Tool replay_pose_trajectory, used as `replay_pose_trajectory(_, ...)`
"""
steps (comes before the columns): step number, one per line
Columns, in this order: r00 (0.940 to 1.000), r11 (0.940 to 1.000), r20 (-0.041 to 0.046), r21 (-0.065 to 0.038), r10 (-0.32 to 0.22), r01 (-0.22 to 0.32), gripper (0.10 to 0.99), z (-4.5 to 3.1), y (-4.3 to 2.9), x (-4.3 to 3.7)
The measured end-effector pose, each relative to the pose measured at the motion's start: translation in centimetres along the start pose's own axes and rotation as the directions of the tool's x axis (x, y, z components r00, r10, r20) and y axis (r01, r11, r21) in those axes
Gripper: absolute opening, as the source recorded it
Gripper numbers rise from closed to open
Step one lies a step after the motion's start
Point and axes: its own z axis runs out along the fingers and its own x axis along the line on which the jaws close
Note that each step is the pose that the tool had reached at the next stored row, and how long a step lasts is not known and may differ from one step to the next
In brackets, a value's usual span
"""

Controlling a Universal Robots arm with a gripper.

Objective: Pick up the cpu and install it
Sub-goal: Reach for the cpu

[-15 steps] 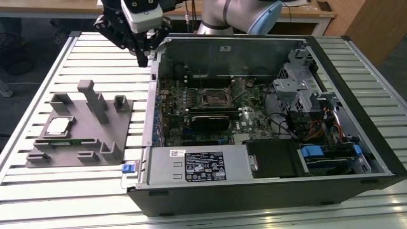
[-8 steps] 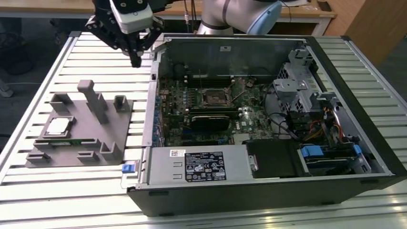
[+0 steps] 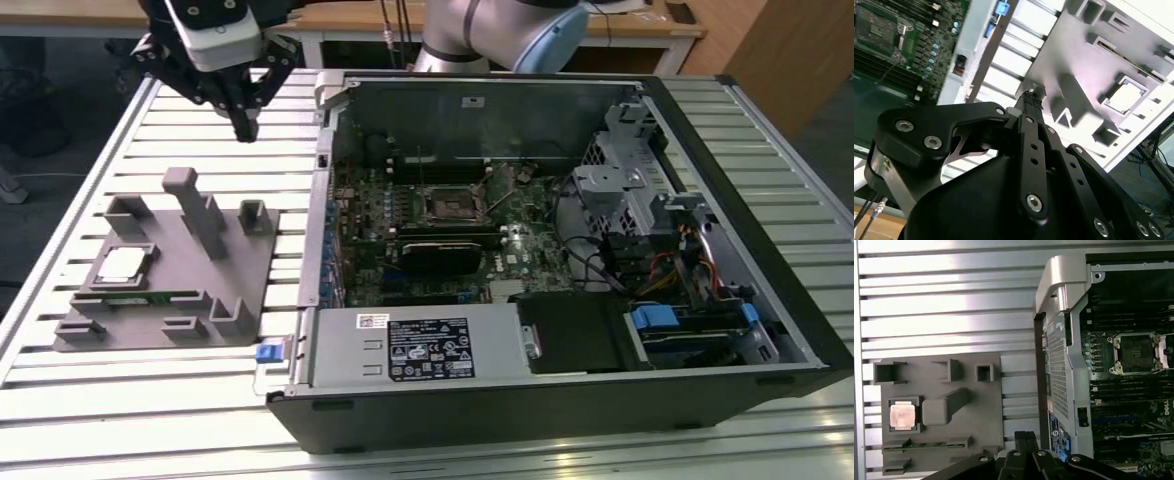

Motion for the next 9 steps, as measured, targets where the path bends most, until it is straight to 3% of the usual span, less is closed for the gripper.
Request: replay_pose_trajectory(9, 1.0, 1.0, -0.0002, 0.0, 0.0, 0.0, 0.106, 0.19, 0.0, 3.2)
